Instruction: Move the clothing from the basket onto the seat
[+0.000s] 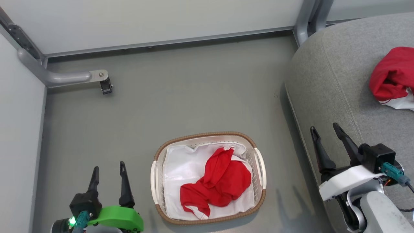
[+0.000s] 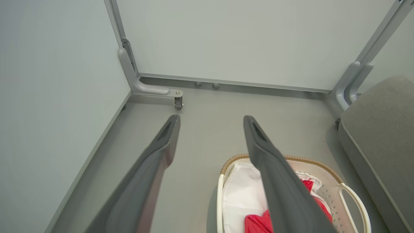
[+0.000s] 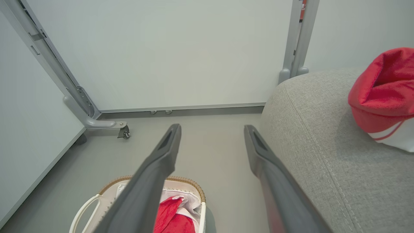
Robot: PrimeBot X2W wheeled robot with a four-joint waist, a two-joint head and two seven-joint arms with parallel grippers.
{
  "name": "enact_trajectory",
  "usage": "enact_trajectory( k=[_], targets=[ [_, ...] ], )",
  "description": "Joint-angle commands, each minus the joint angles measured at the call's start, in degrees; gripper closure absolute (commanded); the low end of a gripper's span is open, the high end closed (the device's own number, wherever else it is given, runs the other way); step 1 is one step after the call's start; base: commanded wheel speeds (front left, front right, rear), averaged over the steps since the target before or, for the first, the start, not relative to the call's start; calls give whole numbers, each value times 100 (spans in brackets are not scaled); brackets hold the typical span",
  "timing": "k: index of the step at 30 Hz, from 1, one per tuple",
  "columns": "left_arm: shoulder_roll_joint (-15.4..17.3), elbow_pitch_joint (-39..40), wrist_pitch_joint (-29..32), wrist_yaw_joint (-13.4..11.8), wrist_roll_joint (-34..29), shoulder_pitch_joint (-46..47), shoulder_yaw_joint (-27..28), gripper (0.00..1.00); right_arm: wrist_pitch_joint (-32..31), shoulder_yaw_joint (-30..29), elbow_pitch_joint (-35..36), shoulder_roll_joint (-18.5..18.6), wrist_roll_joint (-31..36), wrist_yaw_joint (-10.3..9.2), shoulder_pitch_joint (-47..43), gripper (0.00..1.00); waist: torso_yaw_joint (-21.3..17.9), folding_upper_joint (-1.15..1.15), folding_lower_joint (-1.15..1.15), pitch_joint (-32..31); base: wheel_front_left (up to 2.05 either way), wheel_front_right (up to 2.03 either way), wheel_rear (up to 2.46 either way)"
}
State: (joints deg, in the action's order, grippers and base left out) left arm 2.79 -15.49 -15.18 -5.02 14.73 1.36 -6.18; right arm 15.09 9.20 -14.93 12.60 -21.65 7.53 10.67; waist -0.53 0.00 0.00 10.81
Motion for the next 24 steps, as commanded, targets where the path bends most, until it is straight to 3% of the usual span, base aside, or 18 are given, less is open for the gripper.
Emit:
enact_trajectory(
  k=[1,18,24],
  targets=[
    [21,-139,4,41,72,152,-95,0,10,12,78,38,-38,-8,144,0,-97,0,0,180,0,0,0],
    [30,-1765,4,-194,533,1980,-1803,0,10,180,1146,74,-365,-8,1284,0,-909,0,0,2063,0,0,0],
    [33,-2834,4,-124,836,2712,-2252,0,10,260,1474,14,-478,-8,1517,0,-1227,0,0,2507,0,0,0]
  ],
)
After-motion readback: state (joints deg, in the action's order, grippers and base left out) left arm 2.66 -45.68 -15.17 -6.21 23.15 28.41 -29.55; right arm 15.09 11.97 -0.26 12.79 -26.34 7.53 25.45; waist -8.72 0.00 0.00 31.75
